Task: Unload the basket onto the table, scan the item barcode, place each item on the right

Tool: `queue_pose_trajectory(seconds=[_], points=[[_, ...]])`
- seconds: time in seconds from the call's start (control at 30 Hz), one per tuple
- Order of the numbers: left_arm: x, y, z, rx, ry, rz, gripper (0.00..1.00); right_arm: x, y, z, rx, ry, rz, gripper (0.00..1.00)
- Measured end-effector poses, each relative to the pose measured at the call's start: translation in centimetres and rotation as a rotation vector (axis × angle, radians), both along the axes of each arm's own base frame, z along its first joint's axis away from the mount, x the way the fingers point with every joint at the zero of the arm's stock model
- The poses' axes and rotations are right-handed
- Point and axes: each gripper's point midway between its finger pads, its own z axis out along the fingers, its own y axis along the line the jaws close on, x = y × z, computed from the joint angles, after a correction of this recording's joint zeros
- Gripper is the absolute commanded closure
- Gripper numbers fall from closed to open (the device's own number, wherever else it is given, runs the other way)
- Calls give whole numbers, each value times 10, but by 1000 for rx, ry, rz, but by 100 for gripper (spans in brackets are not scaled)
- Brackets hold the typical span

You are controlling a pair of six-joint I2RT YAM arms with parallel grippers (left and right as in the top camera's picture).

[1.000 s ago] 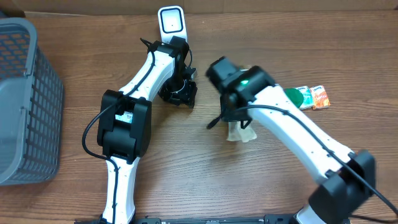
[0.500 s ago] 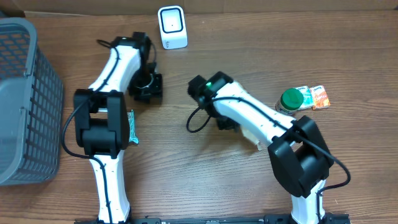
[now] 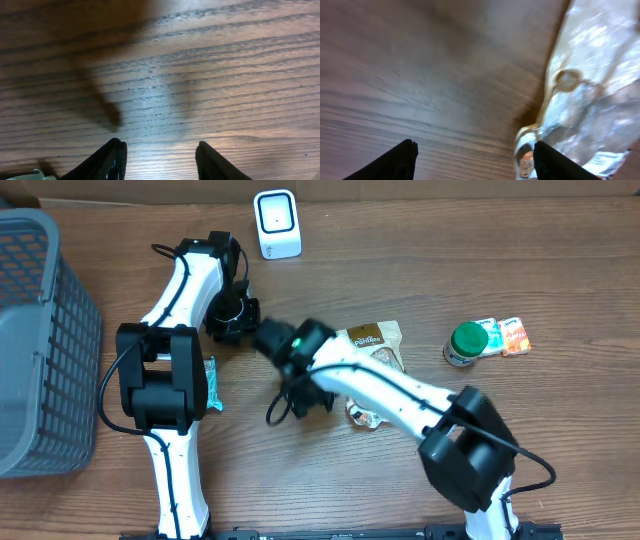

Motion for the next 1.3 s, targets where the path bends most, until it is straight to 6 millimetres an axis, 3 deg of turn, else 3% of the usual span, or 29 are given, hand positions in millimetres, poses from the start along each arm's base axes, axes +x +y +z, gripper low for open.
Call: queue_pose_trajectory(seconds=[0.13,0.3,0.43,0.6,0.83,1.13,1.3], points=[[-1,-9,0,-3,-4,-20,51,33,-20,23,94,20,-127,29],[1,-26,-1,-7,-28,-61,50,54,-86,39,102,87,-371,37],[2,-36,-1,-13,-39,-82,50,61,-133,25,50,110,-546,40],[2,-39,-1,-16,-40,-87,50,43,-173,-12,-59,164,-643,41],[2,-39,-1,-16,-40,-87,50,23,-196,-45,-173,166,-648,45],[2,-39,-1,-16,-40,-87,47,26,-214,-54,-256,92,-676,45],[0,-37,0,-15,-31,-84,48,12,-217,-64,-277,124,-676,48]])
